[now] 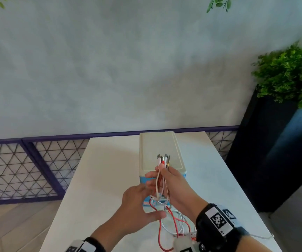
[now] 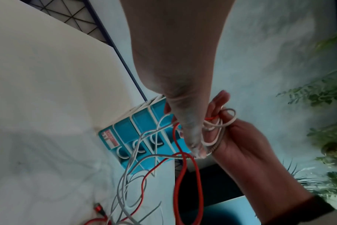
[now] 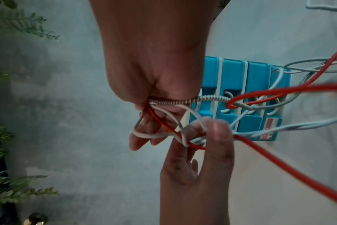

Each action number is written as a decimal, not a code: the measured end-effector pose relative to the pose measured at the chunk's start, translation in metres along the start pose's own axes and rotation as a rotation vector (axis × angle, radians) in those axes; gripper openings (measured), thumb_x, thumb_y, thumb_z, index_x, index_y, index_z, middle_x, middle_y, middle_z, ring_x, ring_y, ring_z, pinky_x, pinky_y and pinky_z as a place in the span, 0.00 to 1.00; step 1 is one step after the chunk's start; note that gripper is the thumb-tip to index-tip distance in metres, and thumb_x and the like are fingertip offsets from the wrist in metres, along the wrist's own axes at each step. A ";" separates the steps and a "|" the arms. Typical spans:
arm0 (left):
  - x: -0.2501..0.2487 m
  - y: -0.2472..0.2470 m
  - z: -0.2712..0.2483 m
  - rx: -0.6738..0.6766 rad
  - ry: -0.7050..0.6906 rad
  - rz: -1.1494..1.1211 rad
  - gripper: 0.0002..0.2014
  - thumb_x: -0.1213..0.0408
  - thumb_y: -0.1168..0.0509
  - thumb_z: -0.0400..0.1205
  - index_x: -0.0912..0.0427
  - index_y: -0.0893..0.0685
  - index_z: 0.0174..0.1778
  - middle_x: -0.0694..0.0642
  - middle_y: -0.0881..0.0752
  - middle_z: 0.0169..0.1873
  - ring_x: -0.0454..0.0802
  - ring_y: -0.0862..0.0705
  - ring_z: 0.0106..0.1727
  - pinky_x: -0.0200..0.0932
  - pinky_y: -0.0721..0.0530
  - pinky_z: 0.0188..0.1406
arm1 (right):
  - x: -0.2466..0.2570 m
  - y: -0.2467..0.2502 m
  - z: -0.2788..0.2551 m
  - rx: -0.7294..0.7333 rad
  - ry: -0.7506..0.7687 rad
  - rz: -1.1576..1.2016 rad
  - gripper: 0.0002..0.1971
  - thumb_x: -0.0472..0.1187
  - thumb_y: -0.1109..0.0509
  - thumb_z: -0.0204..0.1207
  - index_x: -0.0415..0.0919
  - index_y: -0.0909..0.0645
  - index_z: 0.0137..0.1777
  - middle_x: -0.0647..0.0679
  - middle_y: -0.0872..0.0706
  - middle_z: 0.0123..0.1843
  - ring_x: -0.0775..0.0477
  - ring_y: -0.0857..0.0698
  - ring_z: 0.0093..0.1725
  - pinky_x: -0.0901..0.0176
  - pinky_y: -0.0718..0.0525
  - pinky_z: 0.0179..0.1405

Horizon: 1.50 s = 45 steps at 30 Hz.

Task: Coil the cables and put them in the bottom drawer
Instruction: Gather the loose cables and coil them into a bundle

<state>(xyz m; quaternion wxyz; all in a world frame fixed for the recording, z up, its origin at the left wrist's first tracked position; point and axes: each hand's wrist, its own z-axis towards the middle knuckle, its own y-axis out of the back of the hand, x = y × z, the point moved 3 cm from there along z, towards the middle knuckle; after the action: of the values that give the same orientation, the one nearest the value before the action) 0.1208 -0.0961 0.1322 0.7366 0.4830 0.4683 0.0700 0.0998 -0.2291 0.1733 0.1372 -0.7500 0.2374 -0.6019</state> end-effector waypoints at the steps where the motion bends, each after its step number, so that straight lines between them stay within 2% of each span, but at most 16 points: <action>1: 0.002 -0.003 0.002 -0.033 -0.005 -0.009 0.21 0.30 0.33 0.64 0.26 0.22 0.52 0.36 0.16 0.55 0.39 0.20 0.60 0.46 0.25 0.64 | 0.001 -0.003 -0.001 0.015 -0.007 -0.002 0.12 0.44 0.44 0.87 0.34 0.27 0.53 0.40 0.11 0.38 0.43 0.11 0.32 0.51 0.12 0.35; 5: 0.012 -0.007 0.007 -0.133 0.128 -0.029 0.06 0.46 0.34 0.64 0.41 0.22 0.30 0.42 0.17 0.36 0.46 0.16 0.44 0.46 0.17 0.47 | 0.006 -0.009 0.004 -0.018 0.077 -0.065 0.11 0.43 0.46 0.88 0.37 0.29 0.49 0.49 0.25 0.26 0.52 0.24 0.20 0.58 0.21 0.25; 8: 0.026 -0.018 -0.001 -0.032 0.154 0.093 0.16 0.45 0.44 0.66 0.50 0.17 0.37 0.46 0.16 0.40 0.48 0.17 0.46 0.49 0.18 0.50 | 0.017 -0.007 0.010 -0.067 0.178 -0.064 0.10 0.42 0.48 0.88 0.38 0.31 0.48 0.52 0.30 0.25 0.54 0.31 0.19 0.59 0.26 0.24; 10: 0.034 -0.026 -0.008 0.012 0.144 -0.085 0.07 0.53 0.41 0.75 0.44 0.18 0.43 0.43 0.14 0.41 0.38 0.18 0.45 0.41 0.19 0.51 | 0.023 -0.006 0.012 -0.078 0.214 -0.039 0.10 0.42 0.48 0.88 0.38 0.31 0.49 0.51 0.30 0.26 0.53 0.31 0.20 0.59 0.26 0.24; 13: 0.031 -0.037 -0.014 0.103 0.104 -0.242 0.10 0.63 0.44 0.83 0.40 0.25 0.48 0.41 0.15 0.41 0.35 0.20 0.36 0.32 0.23 0.43 | 0.028 -0.004 0.014 -0.101 0.233 -0.053 0.10 0.42 0.49 0.88 0.39 0.30 0.49 0.51 0.30 0.27 0.53 0.32 0.21 0.61 0.31 0.23; 18: 0.034 -0.047 -0.018 0.154 0.149 -0.473 0.05 0.56 0.40 0.83 0.49 0.21 0.45 0.39 0.19 0.31 0.34 0.25 0.35 0.33 0.25 0.45 | 0.038 -0.002 0.021 -0.151 0.250 -0.006 0.10 0.41 0.47 0.88 0.41 0.29 0.46 0.52 0.32 0.27 0.55 0.35 0.22 0.64 0.36 0.20; 21: 0.049 -0.050 -0.027 0.280 0.211 -0.328 0.16 0.48 0.42 0.83 0.49 0.18 0.33 0.37 0.19 0.30 0.32 0.22 0.36 0.33 0.24 0.49 | 0.049 0.004 0.022 -0.179 0.270 0.013 0.11 0.41 0.47 0.88 0.41 0.29 0.44 0.54 0.34 0.25 0.56 0.38 0.20 0.66 0.39 0.17; 24: 0.068 -0.055 -0.040 0.393 0.218 -0.103 0.22 0.45 0.46 0.84 0.47 0.20 0.26 0.44 0.24 0.35 0.36 0.23 0.38 0.31 0.27 0.47 | 0.061 0.007 0.020 -0.170 0.272 0.001 0.11 0.42 0.47 0.88 0.42 0.30 0.44 0.53 0.35 0.26 0.57 0.39 0.17 0.67 0.41 0.14; 27: 0.078 -0.055 -0.044 0.366 0.235 -0.109 0.16 0.45 0.43 0.82 0.43 0.18 0.31 0.46 0.25 0.40 0.37 0.21 0.44 0.28 0.28 0.49 | 0.063 0.009 0.017 -0.156 0.237 -0.048 0.10 0.44 0.47 0.88 0.42 0.31 0.46 0.52 0.33 0.28 0.56 0.37 0.18 0.66 0.38 0.13; 29: 0.071 -0.051 -0.042 0.310 0.249 -0.216 0.12 0.40 0.34 0.72 0.40 0.20 0.46 0.44 0.22 0.51 0.36 0.21 0.57 0.26 0.29 0.56 | 0.059 0.009 0.017 -0.152 0.216 -0.069 0.10 0.46 0.47 0.88 0.43 0.32 0.47 0.52 0.32 0.28 0.56 0.37 0.18 0.67 0.38 0.13; 32: 0.047 -0.045 -0.031 0.244 0.239 -0.479 0.32 0.53 0.31 0.67 0.38 0.34 0.68 0.38 0.26 0.66 0.26 0.31 0.69 0.32 0.33 0.64 | 0.052 0.006 0.016 -0.148 0.201 -0.077 0.10 0.46 0.47 0.88 0.43 0.32 0.47 0.52 0.34 0.26 0.57 0.38 0.17 0.67 0.40 0.13; 33: 0.038 -0.042 -0.024 0.204 0.215 -0.565 0.33 0.49 0.29 0.68 0.38 0.33 0.68 0.38 0.25 0.67 0.24 0.31 0.70 0.35 0.32 0.66 | 0.050 0.005 0.016 -0.148 0.198 -0.072 0.10 0.46 0.46 0.87 0.43 0.31 0.47 0.52 0.35 0.26 0.57 0.39 0.17 0.67 0.40 0.13; 35: 0.025 -0.038 -0.010 0.106 0.184 -0.769 0.38 0.37 0.25 0.62 0.45 0.27 0.66 0.46 0.19 0.64 0.32 0.23 0.68 0.39 0.27 0.70 | 0.047 0.003 0.016 -0.142 0.195 -0.037 0.09 0.45 0.45 0.87 0.41 0.30 0.48 0.52 0.37 0.27 0.57 0.40 0.18 0.67 0.41 0.14; 38: 0.019 -0.035 0.004 -0.020 0.274 -0.922 0.46 0.43 0.18 0.54 0.58 0.26 0.64 0.58 0.16 0.50 0.44 0.15 0.51 0.33 0.17 0.53 | 0.043 -0.001 0.018 -0.097 0.170 0.072 0.06 0.40 0.42 0.86 0.40 0.27 0.49 0.51 0.36 0.27 0.57 0.39 0.19 0.67 0.38 0.15; 43: 0.012 -0.041 0.004 0.002 0.364 -0.800 0.07 0.68 0.27 0.73 0.57 0.17 0.44 0.46 0.16 0.29 0.41 0.18 0.33 0.36 0.20 0.38 | 0.039 -0.011 0.019 -0.020 0.142 0.112 0.11 0.41 0.46 0.88 0.42 0.30 0.43 0.49 0.30 0.27 0.52 0.27 0.23 0.62 0.24 0.23; 45: 0.010 -0.045 0.002 -0.006 0.340 -0.765 0.05 0.72 0.35 0.77 0.57 0.17 0.41 0.50 0.15 0.31 0.43 0.16 0.34 0.39 0.19 0.40 | 0.036 -0.011 0.017 -0.056 0.155 -0.103 0.11 0.47 0.47 0.88 0.43 0.32 0.44 0.49 0.28 0.27 0.51 0.26 0.22 0.60 0.22 0.23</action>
<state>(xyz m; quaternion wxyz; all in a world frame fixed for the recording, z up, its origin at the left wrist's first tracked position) 0.1116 -0.1153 0.0910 0.6230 0.2536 0.7287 -0.1287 0.1246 -0.2398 0.2050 0.0665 -0.7160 0.2250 -0.6575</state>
